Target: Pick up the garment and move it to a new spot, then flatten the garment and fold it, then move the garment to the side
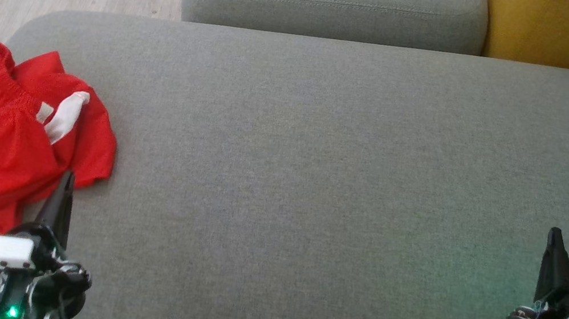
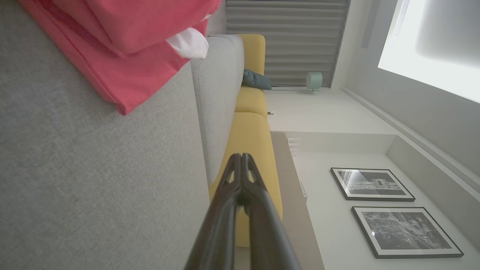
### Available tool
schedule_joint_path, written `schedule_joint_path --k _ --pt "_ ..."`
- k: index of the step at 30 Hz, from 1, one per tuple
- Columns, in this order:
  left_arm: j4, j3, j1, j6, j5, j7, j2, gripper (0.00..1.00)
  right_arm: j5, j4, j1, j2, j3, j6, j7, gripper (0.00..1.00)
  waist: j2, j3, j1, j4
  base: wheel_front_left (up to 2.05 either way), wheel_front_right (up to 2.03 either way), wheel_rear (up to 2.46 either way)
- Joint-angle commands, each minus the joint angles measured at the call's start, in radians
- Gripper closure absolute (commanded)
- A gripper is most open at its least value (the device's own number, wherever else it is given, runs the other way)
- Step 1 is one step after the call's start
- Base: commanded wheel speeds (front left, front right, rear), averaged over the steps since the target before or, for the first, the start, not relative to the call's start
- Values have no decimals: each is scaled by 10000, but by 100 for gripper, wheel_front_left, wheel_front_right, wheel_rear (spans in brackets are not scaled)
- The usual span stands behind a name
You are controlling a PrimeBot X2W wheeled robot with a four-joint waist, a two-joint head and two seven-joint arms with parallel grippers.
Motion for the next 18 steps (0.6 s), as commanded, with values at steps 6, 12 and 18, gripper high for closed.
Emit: schedule_joint_path --k 6,12,18 --pt "-385 348 -565 -71 -43 73 171 100 74 -390 -180 -49 208 67 58 100 0 0 0 0 0 0 0" --pt "-385 348 -565 -71 -43 73 171 100 74 -390 -180 -49 208 67 58 100 0 0 0 0 0 0 0" --pt "-385 348 -565 -71 -43 73 171 100 74 -390 -180 -49 208 67 58 100 0 0 0 0 0 0 0"
